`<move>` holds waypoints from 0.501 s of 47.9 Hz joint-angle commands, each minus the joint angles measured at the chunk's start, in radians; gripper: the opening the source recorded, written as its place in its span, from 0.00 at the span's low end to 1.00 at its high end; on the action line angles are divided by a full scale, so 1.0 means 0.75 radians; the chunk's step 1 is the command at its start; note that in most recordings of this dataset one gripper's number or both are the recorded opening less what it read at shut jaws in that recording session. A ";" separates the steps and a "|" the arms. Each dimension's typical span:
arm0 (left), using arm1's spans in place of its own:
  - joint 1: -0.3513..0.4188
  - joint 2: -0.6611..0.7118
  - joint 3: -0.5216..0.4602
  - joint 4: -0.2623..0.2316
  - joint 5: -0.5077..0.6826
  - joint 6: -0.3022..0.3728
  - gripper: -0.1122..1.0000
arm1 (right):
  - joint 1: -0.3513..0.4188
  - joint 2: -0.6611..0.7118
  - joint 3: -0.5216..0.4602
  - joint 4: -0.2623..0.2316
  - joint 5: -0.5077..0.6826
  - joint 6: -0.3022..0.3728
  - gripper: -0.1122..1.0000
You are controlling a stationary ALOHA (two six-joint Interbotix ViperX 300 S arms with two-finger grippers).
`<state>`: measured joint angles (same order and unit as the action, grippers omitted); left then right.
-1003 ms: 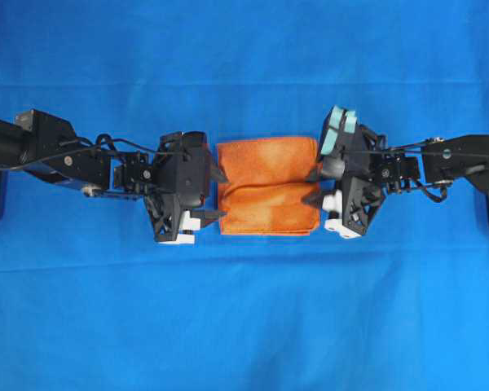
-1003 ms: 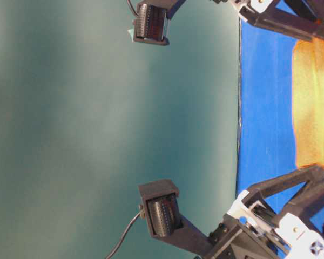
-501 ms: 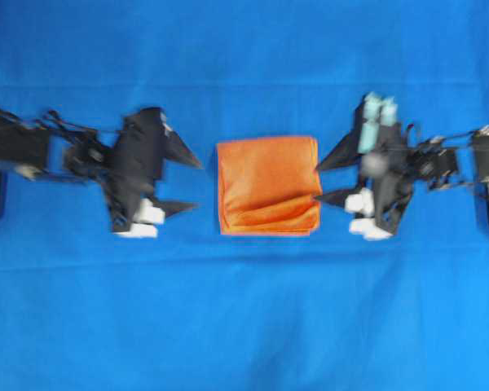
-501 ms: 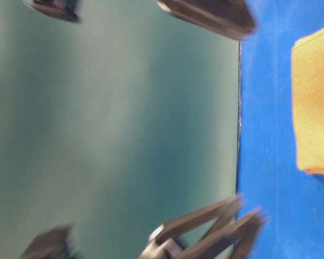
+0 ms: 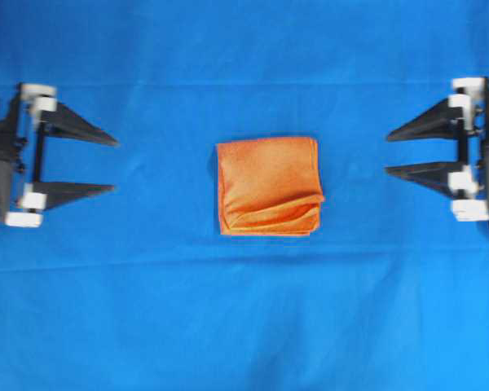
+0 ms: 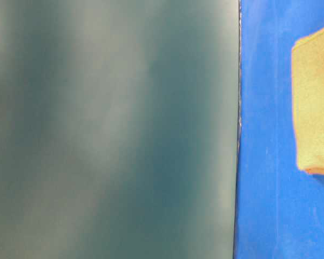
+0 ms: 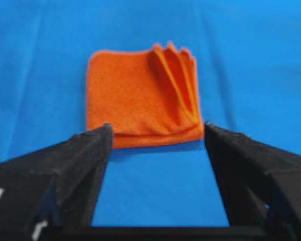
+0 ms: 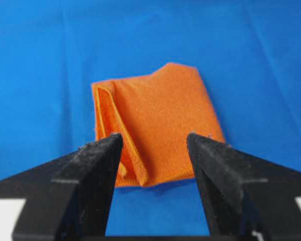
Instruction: Fold the orange towel.
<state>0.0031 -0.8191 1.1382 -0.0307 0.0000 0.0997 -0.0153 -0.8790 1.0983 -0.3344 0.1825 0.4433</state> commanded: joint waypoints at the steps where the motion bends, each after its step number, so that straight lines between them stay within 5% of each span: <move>1: 0.004 -0.092 0.029 0.000 -0.012 0.000 0.70 | 0.000 -0.098 0.049 -0.008 -0.008 0.000 0.63; 24: 0.004 -0.456 0.284 0.000 -0.010 -0.043 0.69 | -0.106 -0.250 0.344 0.000 -0.252 0.014 0.63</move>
<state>0.0031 -1.1505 1.3545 -0.0291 -0.0015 0.0736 -0.0859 -1.0738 1.3576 -0.3375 0.0322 0.4510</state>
